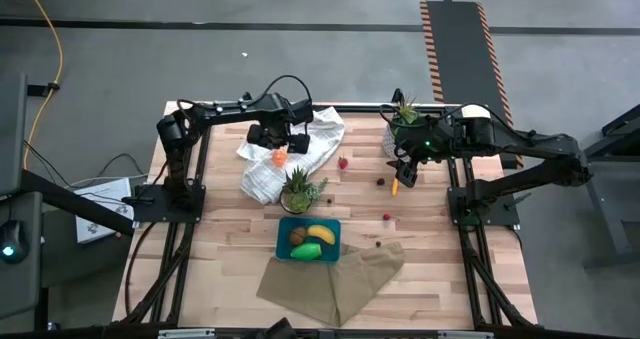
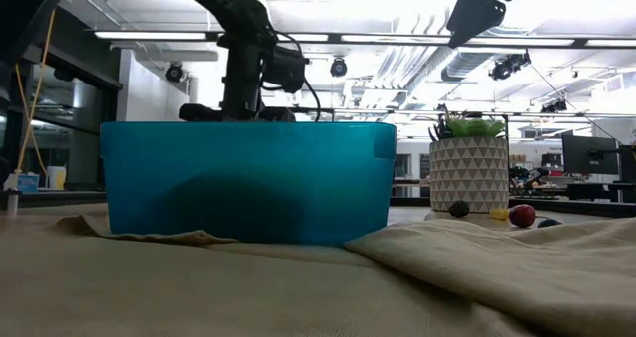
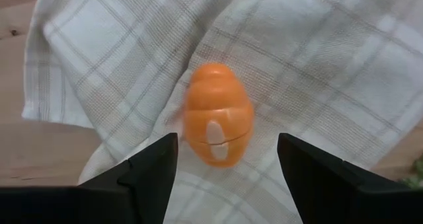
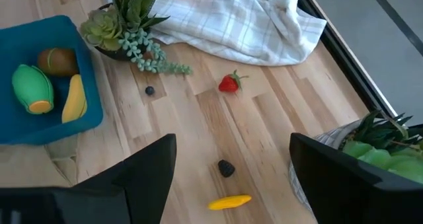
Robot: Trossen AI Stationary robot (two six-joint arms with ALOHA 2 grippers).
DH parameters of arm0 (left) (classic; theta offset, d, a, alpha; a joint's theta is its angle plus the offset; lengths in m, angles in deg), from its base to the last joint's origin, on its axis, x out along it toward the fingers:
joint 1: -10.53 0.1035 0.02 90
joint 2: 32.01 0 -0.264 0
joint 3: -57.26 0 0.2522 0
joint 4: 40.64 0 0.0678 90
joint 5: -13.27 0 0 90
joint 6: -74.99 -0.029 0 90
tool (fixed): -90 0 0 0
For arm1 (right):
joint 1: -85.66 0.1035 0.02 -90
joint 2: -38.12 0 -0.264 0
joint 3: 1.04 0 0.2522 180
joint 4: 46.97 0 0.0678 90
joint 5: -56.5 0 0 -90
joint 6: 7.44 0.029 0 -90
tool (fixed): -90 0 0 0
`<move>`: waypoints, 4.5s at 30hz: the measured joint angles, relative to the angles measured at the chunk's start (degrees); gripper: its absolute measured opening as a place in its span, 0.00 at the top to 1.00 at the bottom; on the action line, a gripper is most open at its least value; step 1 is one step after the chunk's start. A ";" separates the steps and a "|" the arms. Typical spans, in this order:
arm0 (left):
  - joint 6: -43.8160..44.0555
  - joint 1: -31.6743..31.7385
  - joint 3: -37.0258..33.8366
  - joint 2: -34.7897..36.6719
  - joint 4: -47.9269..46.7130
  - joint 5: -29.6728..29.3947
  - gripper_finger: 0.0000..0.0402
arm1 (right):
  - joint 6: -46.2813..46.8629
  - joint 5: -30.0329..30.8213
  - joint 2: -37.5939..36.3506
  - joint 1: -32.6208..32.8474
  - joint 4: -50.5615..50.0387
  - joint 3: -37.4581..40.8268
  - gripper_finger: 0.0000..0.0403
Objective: Pick and placing Produce into tupperware
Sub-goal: Put the pumpkin into the blue bin
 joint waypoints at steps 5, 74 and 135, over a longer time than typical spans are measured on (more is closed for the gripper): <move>-0.07 0.20 0.01 0.00 0.12 -0.73 0.36 | 0.01 -0.03 0.00 0.04 0.00 0.00 0.29; -20.03 1.88 -6.44 0.09 7.74 5.11 0.42 | 1.28 0.01 0.02 0.07 2.14 0.00 0.29; -20.87 1.88 -9.05 0.11 10.84 7.65 0.49 | 0.69 0.01 0.02 0.04 4.72 0.00 0.29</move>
